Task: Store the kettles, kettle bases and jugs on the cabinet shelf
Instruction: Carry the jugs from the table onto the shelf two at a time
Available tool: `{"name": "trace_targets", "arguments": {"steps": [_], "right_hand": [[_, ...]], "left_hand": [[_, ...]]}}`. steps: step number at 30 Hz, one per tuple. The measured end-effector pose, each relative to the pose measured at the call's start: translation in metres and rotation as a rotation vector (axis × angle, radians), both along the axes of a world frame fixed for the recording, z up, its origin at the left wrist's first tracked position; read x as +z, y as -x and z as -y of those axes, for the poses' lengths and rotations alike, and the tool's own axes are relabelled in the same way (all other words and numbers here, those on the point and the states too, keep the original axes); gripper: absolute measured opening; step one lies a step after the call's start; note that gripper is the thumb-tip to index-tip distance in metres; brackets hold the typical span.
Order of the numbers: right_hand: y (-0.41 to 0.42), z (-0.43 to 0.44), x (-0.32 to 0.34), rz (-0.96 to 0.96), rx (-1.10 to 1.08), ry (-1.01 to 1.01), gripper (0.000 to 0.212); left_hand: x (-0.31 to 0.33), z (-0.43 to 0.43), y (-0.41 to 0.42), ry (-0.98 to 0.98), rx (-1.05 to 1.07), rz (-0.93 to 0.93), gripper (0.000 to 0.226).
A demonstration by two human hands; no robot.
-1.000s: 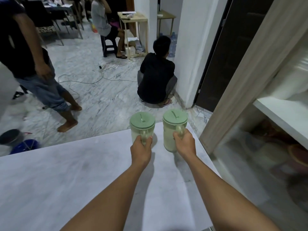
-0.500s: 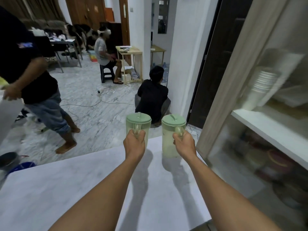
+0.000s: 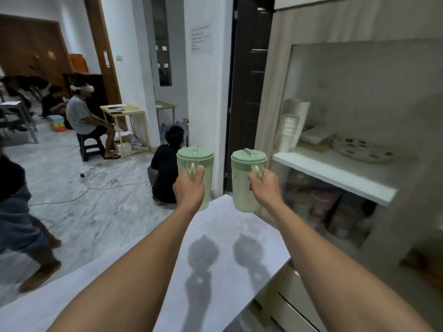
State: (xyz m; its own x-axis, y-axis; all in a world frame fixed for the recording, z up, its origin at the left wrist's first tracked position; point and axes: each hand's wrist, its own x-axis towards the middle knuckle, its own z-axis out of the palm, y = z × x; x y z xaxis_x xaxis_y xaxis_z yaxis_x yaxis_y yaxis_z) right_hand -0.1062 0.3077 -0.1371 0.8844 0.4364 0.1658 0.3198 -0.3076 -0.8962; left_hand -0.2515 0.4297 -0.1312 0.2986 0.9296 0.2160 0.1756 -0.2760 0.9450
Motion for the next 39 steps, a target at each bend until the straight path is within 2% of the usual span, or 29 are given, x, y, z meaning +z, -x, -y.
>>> {"name": "trace_targets", "arguments": {"steps": [4,15,19,23,30,39], "right_hand": [[0.009,0.048,0.029,0.053,-0.095,-0.004,0.025],[0.021,0.239,0.09,0.148,-0.379,-0.055,0.041],[0.044,0.307,0.103,0.16,-0.476,-0.059,0.028],[0.068,0.369,0.116,0.171,-0.545,-0.088,0.024],[0.083,0.462,0.12,0.19,-0.648,-0.106,0.025],[0.07,0.552,0.12,0.191,-0.821,-0.16,0.025]], "left_hand": [[0.02,0.022,-0.005,-0.017,-0.122,0.044,0.049],[0.087,0.162,-0.028,-0.08,-0.502,0.16,0.045],[0.098,0.224,-0.025,-0.083,-0.604,0.184,0.04],[0.101,0.282,-0.024,-0.112,-0.692,0.203,0.039],[0.11,0.371,-0.027,-0.098,-0.796,0.167,0.024],[0.117,0.466,-0.075,-0.03,-1.047,0.201,0.02]]}}
